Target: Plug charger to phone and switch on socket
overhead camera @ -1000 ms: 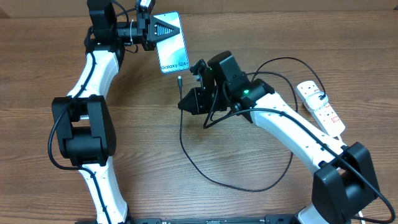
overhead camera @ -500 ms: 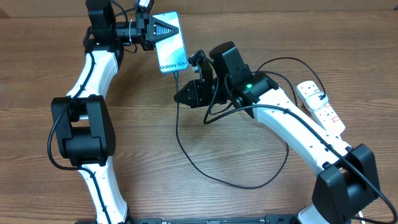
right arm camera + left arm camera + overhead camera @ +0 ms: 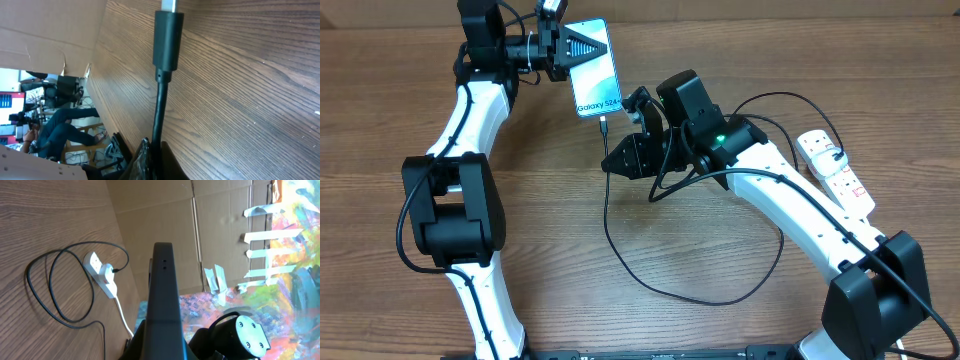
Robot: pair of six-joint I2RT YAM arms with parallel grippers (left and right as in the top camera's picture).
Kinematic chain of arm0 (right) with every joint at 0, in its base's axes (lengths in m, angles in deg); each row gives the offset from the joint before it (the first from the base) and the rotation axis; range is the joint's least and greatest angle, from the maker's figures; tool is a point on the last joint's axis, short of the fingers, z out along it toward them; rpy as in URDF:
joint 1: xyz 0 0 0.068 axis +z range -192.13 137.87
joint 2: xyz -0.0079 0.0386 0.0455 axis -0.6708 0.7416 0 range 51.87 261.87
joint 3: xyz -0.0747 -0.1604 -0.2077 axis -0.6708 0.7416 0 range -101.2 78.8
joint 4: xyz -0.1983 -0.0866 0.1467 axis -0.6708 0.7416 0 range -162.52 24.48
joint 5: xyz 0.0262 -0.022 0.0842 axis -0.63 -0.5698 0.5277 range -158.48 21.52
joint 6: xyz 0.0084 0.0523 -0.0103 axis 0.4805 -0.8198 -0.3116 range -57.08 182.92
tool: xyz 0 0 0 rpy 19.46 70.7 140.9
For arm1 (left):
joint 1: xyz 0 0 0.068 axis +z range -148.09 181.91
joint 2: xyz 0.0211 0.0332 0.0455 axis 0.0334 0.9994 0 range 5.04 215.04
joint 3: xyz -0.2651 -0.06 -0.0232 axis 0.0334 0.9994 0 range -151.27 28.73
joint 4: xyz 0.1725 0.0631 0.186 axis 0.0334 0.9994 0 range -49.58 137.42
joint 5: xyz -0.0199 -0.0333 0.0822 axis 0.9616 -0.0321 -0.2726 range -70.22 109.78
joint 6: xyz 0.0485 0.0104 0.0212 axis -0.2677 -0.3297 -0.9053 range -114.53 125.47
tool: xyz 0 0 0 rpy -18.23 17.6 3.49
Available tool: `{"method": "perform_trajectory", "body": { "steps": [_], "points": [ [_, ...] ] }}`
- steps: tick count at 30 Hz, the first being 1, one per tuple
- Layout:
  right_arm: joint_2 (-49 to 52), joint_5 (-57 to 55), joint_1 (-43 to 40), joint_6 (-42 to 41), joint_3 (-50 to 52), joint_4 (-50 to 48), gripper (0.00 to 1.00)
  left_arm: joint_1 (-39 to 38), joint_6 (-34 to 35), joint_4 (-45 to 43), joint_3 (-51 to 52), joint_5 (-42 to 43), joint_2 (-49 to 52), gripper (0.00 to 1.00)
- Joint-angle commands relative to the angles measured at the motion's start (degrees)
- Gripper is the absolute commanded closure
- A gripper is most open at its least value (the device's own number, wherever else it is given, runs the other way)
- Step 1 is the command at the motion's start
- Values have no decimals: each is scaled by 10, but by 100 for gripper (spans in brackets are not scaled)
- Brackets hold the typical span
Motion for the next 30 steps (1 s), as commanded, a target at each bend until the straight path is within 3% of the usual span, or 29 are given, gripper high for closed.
{"method": "perform_trajectory", "body": {
  "steps": [1,30],
  "points": [
    [0,9,-2,11,-17,-3,96,3,3,-3,-6,12,-8,96],
    [0,-49,-3,26,-33,-17,96,2,0,-3,-6,12,-8,96]
  ]
}}
